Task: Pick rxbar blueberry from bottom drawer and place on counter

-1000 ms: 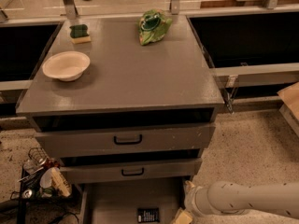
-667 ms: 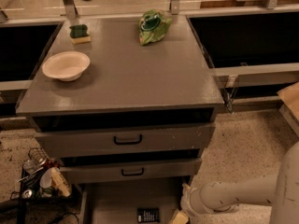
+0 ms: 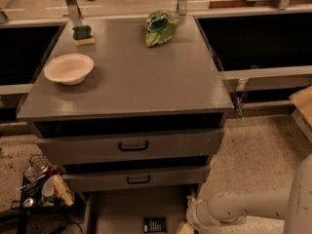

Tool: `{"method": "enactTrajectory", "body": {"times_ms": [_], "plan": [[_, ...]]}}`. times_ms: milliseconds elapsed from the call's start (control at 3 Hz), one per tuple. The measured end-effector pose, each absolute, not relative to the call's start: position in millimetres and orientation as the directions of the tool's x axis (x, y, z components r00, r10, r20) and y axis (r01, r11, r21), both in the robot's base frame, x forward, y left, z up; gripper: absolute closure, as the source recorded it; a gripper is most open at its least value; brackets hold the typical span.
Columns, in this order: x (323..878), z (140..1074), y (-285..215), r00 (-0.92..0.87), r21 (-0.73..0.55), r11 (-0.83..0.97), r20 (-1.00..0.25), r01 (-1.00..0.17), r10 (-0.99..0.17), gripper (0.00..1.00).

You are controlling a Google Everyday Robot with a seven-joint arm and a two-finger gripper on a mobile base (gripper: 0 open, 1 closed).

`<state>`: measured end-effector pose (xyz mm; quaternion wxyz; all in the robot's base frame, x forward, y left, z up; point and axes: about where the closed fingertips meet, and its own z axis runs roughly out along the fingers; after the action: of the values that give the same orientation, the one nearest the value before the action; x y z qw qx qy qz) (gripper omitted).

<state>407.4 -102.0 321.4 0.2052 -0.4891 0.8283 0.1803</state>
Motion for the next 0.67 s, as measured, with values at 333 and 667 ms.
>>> {"method": "enactTrajectory", "body": {"times_ms": [333, 667], "plan": [[403.0, 301.2, -80.5, -0.410, 0.133, 0.404, -0.528, -0.905, -0.744, 0.00], [398.8, 287.6, -60.8, -0.387, 0.147, 0.367, -0.518, -0.919, -0.763, 0.00]]}}
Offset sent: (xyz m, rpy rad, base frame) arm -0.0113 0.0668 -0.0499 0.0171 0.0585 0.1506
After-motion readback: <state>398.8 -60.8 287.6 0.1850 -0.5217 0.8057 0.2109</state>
